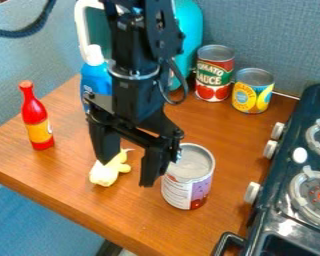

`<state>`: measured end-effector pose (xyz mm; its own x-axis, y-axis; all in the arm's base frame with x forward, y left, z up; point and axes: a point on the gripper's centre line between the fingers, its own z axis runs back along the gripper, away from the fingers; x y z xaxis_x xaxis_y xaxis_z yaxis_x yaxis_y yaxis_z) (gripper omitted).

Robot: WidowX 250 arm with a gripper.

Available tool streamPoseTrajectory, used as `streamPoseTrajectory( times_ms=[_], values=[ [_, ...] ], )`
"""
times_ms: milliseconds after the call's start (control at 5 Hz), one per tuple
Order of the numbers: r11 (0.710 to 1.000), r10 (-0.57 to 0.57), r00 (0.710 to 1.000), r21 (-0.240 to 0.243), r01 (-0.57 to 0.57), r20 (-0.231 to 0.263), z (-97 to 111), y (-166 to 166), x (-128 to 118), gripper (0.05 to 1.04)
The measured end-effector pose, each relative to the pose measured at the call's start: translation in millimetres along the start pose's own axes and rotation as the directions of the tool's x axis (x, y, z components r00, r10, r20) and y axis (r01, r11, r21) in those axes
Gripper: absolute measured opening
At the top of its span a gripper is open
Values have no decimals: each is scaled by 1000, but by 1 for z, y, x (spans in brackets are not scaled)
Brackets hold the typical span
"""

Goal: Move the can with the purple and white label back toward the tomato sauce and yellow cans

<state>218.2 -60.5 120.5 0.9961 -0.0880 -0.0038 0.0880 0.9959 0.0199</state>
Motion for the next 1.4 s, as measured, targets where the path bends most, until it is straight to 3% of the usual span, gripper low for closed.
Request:
streamPoseTrajectory(
  times_ms=[400, 600, 800, 1000, 1400],
  values=[
    [1000, -25, 1000, -17, 25, -19, -27, -6, 9, 1001],
    [998, -43, 999, -36, 44, 21, -35, -15, 17, 1001],
    [998, -43, 999, -34, 43, 11, -49, -19, 22, 1001],
    [999, -43, 999, -10, 43, -3, -58, -23, 25, 1001],
    [998, -57, 998, -19, 57, 8, -61, -28, 44, 1001]
  ],
)
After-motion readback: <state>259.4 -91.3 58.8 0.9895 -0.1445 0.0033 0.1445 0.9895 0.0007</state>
